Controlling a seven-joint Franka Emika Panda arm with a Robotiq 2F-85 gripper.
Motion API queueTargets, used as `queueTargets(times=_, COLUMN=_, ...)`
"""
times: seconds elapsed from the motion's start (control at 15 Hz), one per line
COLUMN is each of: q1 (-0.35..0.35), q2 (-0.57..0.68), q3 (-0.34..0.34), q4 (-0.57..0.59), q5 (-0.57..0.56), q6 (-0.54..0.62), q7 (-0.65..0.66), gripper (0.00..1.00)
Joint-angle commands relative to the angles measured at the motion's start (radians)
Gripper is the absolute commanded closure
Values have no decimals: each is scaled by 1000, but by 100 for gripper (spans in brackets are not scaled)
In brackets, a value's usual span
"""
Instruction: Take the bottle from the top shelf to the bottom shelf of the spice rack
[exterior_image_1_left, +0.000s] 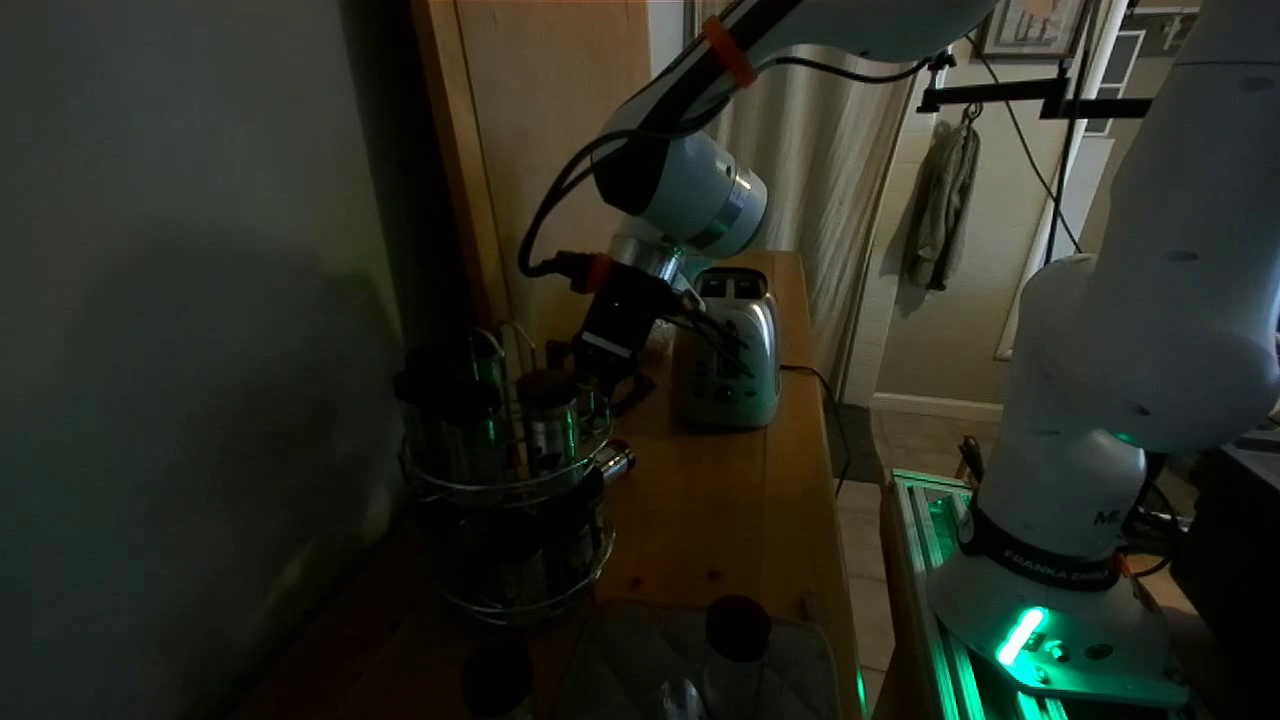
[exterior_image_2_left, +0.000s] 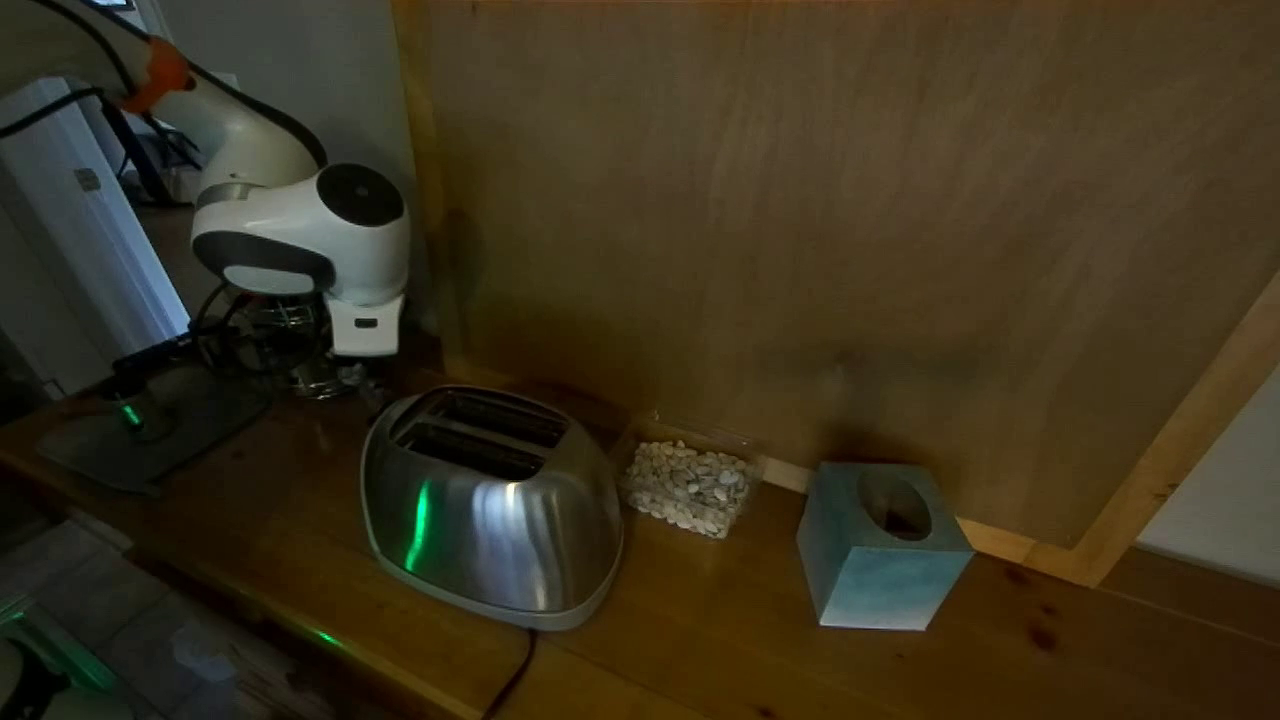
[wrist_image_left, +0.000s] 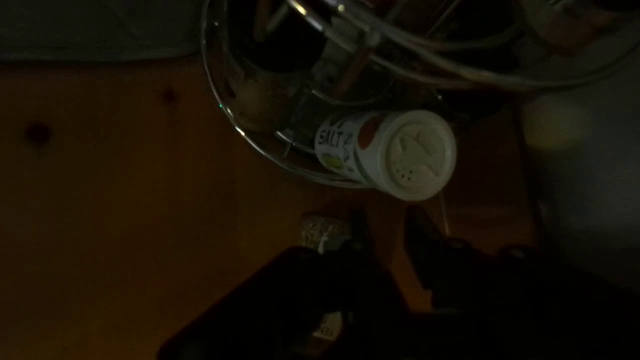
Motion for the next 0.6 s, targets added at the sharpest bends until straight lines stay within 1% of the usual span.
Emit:
queueTargets(times=0.0, q1=8, q2=-11, q3=4, q4=-8, q5=-11, q6=-19, q7=17, gripper=100)
queueTargets(times=0.2, q1=11, q2=-11, q3=5, q4=-6, q5=-4, q6=-31, q7=8, gripper=100)
queueTargets(times=0.53, q1=21, q2=-28, q3=5, q4=-7, q5=28, q6=-38, q7=-47, gripper=100)
